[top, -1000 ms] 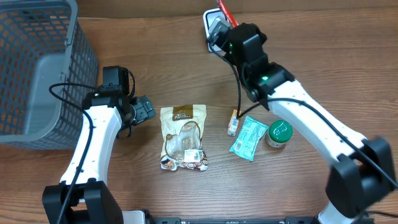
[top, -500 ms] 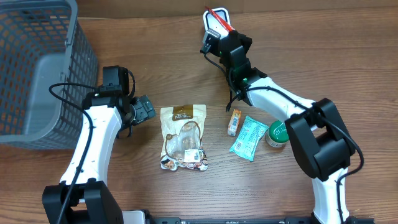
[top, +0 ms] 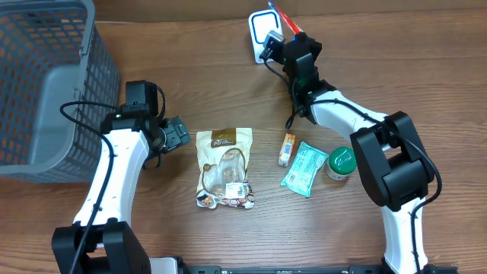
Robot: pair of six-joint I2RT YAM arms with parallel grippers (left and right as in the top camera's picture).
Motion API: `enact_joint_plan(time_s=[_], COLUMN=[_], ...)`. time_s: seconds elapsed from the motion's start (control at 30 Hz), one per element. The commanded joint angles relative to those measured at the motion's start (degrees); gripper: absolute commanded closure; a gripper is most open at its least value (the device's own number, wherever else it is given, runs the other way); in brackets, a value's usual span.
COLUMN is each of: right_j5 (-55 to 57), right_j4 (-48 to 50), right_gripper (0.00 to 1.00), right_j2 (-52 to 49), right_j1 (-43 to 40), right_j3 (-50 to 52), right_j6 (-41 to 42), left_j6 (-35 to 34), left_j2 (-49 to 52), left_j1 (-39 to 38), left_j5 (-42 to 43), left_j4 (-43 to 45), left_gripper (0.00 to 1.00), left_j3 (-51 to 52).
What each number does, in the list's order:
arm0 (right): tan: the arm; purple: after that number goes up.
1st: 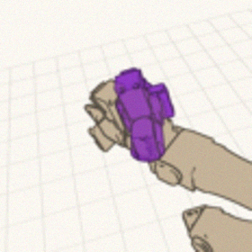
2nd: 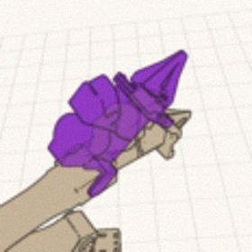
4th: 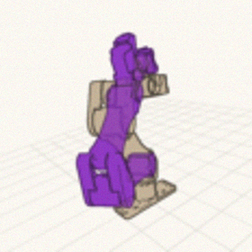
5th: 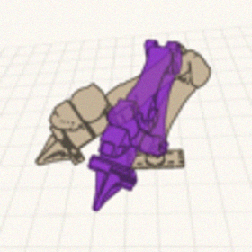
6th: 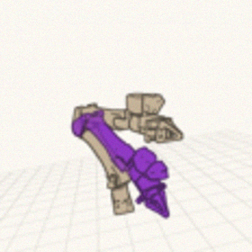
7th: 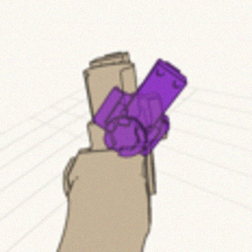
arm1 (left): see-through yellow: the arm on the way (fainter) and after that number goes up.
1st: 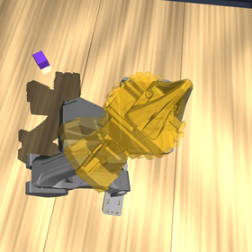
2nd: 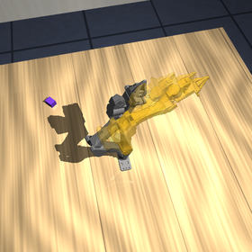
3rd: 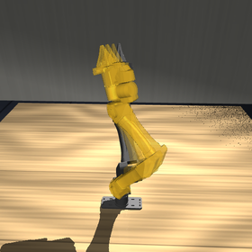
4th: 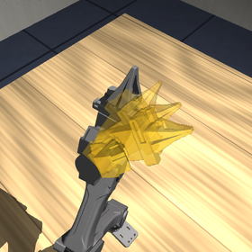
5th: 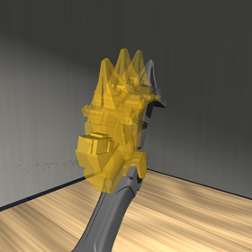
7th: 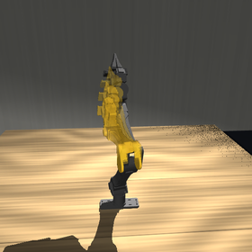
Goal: Scan the item barcode
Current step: 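Hold the red sticks' barcode in front of the scanner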
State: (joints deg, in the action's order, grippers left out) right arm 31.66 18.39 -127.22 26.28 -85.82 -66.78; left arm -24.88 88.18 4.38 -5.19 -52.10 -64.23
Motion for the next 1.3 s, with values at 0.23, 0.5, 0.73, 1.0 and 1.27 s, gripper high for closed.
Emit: enact_joint_plan(time_s=[0.23, 0.5, 0.73, 1.0, 1.27], right_j5=[-1.3, -1.3, -0.6, 0.9, 0.4], right_j4=[0.4, 0.5, 4.1, 7.5, 7.3], right_gripper=[0.97, 0.97, 0.97, 0.97, 0.97], right_j2=[-4.2, -5.4, -5.4, -5.5, -5.6], right_j1=[0.2, 0.3, 0.3, 0.3, 0.3], right_j3=[-0.8, -0.8, -0.8, -0.8, -0.8], right_j6=[-4.0, -4.2, -4.2, -4.3, -4.2], left_j6=[0.7, 0.7, 0.7, 0.7, 0.7], left_j2=[-0.1, -0.1, -0.1, -0.1, -0.1], left_j1=[0.1, 0.1, 0.1, 0.1, 0.1], left_j5=[-0.6, -0.6, -0.6, -0.6, -0.6], left_j4=[0.0, 0.0, 0.0, 0.0, 0.0], left_gripper=[0.0, 0.0, 0.0, 0.0, 0.0], left_j3=[-0.9, -0.9, -0.9, -0.9, -0.9])
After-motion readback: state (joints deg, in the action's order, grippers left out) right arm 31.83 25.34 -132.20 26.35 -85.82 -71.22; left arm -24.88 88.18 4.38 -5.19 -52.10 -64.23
